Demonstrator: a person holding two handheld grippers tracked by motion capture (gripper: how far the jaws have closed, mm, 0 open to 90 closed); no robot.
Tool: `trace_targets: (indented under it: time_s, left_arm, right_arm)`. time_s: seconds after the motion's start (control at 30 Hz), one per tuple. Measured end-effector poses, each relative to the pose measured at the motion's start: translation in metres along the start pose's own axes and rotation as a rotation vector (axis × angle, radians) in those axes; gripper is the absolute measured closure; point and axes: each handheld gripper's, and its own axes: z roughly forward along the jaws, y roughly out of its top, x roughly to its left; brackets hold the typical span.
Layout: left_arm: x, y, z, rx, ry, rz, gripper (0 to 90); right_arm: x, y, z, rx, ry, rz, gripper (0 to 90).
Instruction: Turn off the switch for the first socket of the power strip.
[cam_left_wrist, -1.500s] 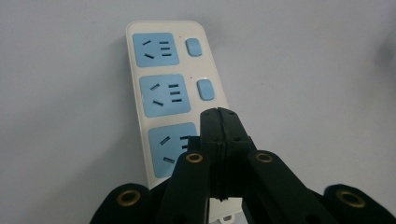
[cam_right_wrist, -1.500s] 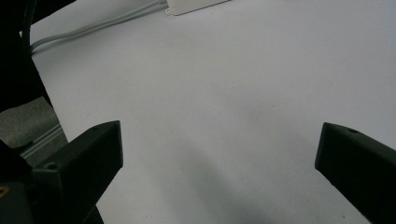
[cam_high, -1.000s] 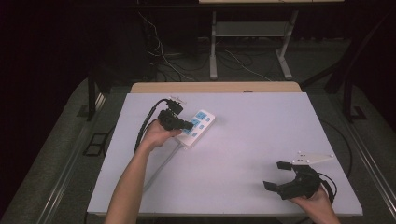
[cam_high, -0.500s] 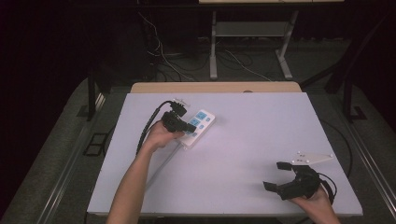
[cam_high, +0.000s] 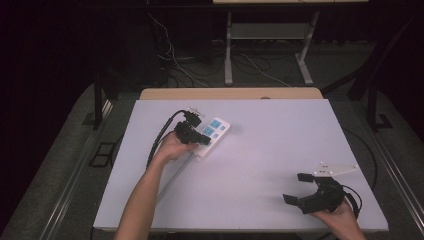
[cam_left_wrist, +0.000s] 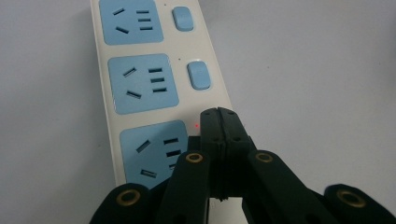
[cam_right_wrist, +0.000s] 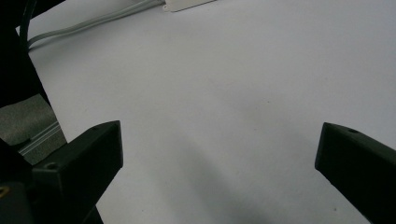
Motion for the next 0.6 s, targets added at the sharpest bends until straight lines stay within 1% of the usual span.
trace_targets:
  time_s: [0.07, 0.13, 0.2, 0.3, 0.33, 0.47, 0.6]
  left_arm:
    - [0.0000, -0.0008, 0.0000, -0.005, 0.003, -0.001, 89.2]
    - [0.0008, -0.0017, -0.0002, -0.008, -0.005, -0.008, 89.2]
    - [0.0004, -0.0026, -0.0001, -0.014, -0.003, -0.015, 89.3]
    - [-0.0008, -0.0032, 0.0001, -0.018, 0.007, -0.012, 89.4]
    - [-0.0016, -0.0037, 0.0001, -0.022, 0.010, -0.018, 89.5]
    - [0.0009, -0.0062, 0.0000, -0.036, -0.003, -0.053, 89.6]
    - [-0.0023, -0.0084, 0.0002, -0.052, 0.019, -0.057, 89.7]
  right_arm:
    - [-0.0003, -0.0001, -0.0005, -0.001, -0.001, 0.003, 0.7]
    - [0.0001, -0.0001, -0.0002, 0.000, -0.002, 0.002, 0.7]
    - [0.0007, -0.0001, 0.0002, 0.003, -0.002, -0.002, 0.7]
    - [0.0011, 0.0001, 0.0001, 0.004, -0.004, -0.005, 0.7]
    - [0.0009, 0.0002, -0.0003, 0.003, -0.005, -0.006, 0.7]
    - [-0.0009, 0.0002, -0.0035, -0.007, -0.015, -0.003, 0.7]
    - [-0.0029, 0.0000, -0.0066, -0.015, -0.026, 0.003, 0.7]
